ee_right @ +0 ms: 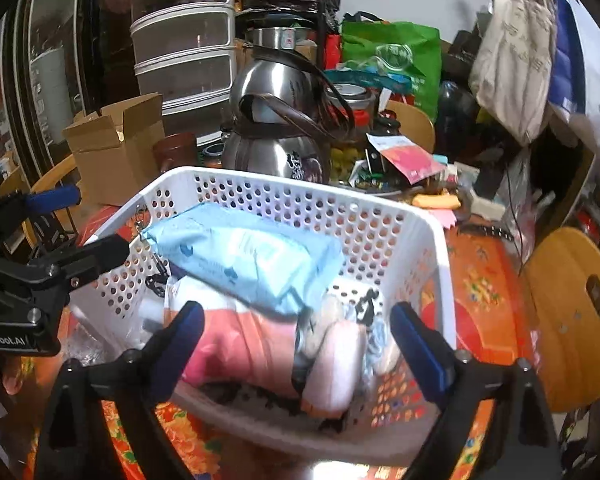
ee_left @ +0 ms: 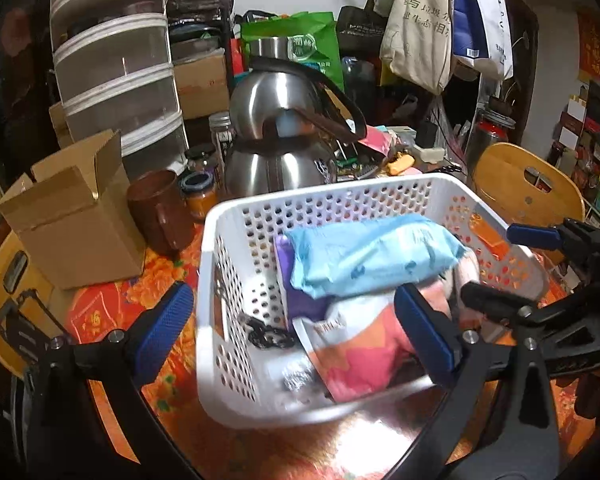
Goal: Organize soft objects
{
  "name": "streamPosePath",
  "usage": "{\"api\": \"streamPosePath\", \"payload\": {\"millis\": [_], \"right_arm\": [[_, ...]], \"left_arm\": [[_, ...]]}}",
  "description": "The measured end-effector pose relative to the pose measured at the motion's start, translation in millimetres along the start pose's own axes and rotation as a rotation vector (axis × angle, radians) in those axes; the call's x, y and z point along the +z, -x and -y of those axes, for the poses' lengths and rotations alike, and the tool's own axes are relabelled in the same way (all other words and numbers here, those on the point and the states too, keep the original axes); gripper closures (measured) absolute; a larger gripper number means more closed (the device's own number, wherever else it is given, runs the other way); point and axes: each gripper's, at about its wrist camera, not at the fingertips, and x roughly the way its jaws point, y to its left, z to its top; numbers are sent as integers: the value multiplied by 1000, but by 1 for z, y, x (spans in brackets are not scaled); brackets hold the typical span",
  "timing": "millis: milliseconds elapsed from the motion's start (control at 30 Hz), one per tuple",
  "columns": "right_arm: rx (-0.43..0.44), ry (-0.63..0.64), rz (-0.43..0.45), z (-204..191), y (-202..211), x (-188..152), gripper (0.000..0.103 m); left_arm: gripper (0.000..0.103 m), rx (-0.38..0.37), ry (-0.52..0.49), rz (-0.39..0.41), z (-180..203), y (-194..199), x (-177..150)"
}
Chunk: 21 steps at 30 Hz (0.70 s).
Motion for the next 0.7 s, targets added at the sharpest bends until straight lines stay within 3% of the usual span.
{"api": "streamPosePath", "payload": {"millis": [67, 167, 333, 500, 600, 700], "right_arm": [[26, -45, 13, 6, 9, -4, 1], [44, -82, 17, 15, 24, -11, 0], [64, -128, 105, 18, 74, -38, 0], [-26, -116, 76, -7, 127, -86, 0], [-85, -80, 121, -25, 166, -121, 0], [-84, -99, 132, -40, 207, -154, 0]], "left_arm": [[3, 1, 13, 1, 0, 10, -6], [3, -12, 35, -23, 2, 29, -18], [0, 46, 3, 33, 15, 99, -53], [0, 18, 15, 45, 20, 182, -102], [0, -16, 44, 3, 21, 220, -127], [0, -31, 56, 18, 26, 259, -152]]}}
